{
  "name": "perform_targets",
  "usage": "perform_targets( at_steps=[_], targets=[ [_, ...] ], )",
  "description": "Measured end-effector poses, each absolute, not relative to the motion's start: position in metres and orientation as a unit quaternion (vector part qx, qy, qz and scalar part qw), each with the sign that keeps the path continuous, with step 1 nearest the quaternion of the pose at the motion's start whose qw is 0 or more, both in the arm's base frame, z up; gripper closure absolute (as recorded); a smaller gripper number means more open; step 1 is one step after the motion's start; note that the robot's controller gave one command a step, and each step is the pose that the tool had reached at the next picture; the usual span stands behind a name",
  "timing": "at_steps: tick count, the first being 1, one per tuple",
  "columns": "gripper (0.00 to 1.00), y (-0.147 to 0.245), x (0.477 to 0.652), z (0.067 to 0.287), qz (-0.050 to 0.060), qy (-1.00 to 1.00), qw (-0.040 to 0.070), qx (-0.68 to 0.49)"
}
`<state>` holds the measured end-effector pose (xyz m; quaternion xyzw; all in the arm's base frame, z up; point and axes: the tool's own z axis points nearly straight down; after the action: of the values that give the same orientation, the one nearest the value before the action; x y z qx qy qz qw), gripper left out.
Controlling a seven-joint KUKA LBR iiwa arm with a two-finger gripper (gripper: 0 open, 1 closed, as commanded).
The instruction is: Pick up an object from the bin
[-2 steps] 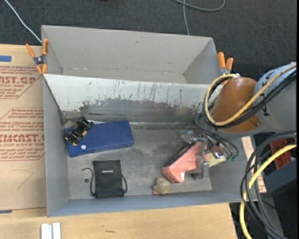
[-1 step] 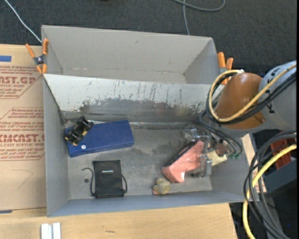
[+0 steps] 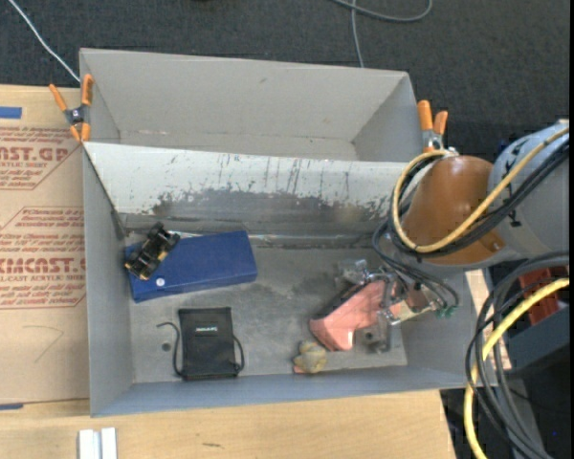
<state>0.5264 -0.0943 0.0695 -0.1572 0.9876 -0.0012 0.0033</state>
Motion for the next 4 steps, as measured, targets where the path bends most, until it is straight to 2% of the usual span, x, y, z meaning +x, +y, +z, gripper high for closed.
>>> perform_targets(
  at_steps=[1, 3, 4],
  targets=[
    [1.00, -0.109, 0.542, 0.075, 0.000, 0.994, -0.002, -0.113],
    [1.00, -0.109, 0.541, 0.079, 0.000, 0.994, -0.004, -0.113],
    [1.00, -0.108, 0.539, 0.098, 0.001, 0.994, -0.007, -0.113]
  ],
)
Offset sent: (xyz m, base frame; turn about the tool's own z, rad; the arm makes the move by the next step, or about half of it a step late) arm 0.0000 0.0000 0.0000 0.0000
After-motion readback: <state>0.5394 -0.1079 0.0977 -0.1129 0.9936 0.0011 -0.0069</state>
